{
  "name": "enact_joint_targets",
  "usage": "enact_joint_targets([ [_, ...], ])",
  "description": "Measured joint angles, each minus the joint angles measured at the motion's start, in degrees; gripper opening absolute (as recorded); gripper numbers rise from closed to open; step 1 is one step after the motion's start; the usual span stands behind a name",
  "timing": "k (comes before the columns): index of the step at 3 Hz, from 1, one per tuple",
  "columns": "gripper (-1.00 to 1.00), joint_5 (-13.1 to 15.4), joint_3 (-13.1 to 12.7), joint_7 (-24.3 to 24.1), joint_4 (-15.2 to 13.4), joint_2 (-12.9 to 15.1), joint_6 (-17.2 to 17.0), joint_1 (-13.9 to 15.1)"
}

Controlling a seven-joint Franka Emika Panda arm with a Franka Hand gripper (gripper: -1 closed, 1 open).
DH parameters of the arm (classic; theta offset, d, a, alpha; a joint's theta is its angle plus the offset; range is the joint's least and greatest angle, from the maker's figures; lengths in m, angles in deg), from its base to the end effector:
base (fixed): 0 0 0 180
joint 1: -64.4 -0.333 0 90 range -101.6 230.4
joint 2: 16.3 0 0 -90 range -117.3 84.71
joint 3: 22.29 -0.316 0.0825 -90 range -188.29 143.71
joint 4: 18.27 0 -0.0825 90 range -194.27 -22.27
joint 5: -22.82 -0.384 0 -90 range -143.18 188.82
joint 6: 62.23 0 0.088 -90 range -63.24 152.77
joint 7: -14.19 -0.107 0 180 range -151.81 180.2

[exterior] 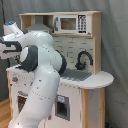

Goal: Play with the kitchen

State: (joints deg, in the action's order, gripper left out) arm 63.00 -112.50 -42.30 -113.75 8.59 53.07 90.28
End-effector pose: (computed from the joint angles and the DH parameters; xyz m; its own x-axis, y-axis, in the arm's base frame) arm 0.4036 0.4635 0.5941 0.8942 0.1966 0.4021 0.2700 -0.9534 -0.1343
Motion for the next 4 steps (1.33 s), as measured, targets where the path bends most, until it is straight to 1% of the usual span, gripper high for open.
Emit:
enact_joint_targets([
  [1, -1.0, 0.0, 3.6, 0.1, 2.3, 0.3, 0.0, -4.1],
  [2, -1.0, 0.0, 7.7, 1.0, 4.3, 0.9, 0.0, -7.5],
  [3, -1.0, 0.1, 11.7, 2.3, 6.6, 2.4, 0.0, -10.9],
  [4, -1.0, 0.5, 15.1, 3.3, 9.6, 4.4, -0.5, -14.7],
])
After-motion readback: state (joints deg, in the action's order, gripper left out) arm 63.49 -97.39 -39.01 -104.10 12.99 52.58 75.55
